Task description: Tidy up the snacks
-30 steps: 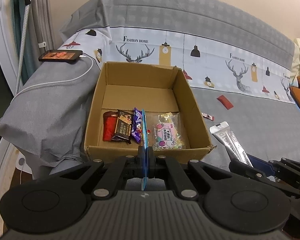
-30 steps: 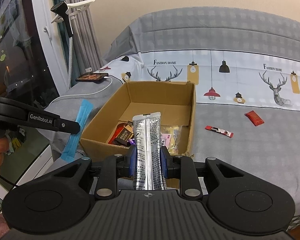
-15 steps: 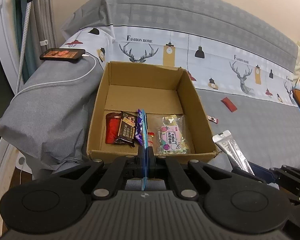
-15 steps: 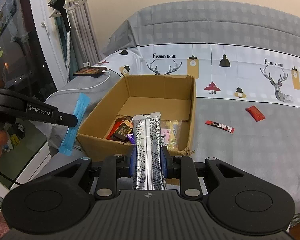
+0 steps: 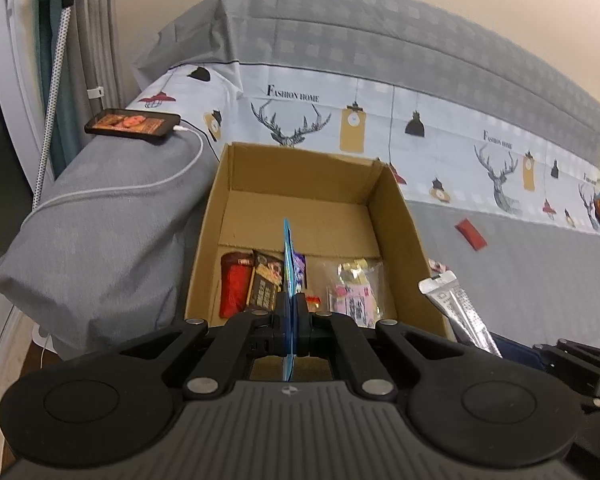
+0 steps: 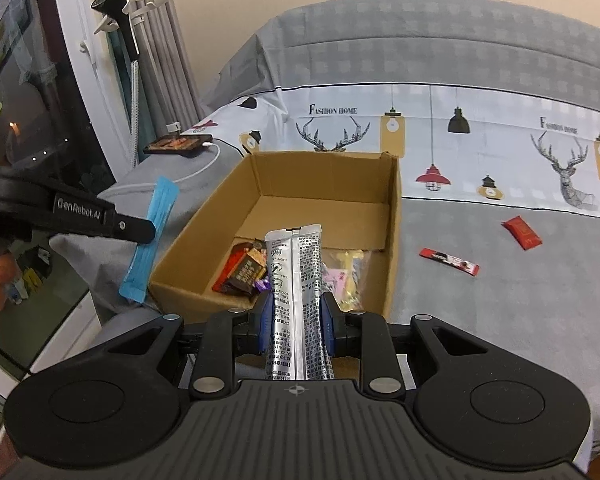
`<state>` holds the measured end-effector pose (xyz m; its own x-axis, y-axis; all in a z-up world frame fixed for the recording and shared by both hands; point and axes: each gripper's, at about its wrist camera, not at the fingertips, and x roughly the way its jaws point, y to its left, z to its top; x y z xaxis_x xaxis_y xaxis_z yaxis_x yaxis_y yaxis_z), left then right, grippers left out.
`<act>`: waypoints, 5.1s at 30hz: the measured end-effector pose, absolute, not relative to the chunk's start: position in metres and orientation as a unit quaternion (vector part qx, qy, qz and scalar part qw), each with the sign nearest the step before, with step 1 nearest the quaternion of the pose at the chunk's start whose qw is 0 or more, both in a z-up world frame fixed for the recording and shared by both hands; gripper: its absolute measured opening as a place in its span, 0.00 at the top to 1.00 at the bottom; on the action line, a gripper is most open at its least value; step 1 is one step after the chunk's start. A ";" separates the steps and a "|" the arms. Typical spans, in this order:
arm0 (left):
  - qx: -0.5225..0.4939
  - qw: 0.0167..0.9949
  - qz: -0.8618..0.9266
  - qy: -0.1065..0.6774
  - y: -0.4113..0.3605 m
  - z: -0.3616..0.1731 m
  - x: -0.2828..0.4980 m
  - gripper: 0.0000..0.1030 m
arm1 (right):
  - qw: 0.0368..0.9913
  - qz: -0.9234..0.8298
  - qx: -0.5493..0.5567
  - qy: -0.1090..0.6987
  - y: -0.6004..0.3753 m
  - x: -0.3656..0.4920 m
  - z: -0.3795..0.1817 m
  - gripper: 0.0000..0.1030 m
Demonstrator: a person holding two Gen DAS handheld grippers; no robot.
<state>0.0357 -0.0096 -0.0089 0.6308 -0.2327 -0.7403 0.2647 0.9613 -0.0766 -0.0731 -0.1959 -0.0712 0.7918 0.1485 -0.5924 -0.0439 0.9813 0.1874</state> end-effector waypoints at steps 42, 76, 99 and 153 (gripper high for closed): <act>0.058 0.862 -0.122 0.488 -0.040 -0.100 0.186 1.00 | 0.920 0.037 0.116 0.372 -0.205 0.102 -0.128 0.74; 0.079 0.874 -0.067 0.475 -0.011 -0.086 0.119 0.01 | 0.912 0.030 0.113 0.393 -0.196 0.065 -0.117 0.11; 0.066 0.900 -0.072 0.424 -0.004 -0.038 -0.002 0.01 | 0.956 0.052 0.021 0.289 -0.160 -0.087 -0.062 0.04; 0.023 0.771 -0.016 0.637 -0.393 -0.202 0.237 0.01 | 0.912 -0.198 0.140 0.330 -0.539 0.024 -0.199 0.02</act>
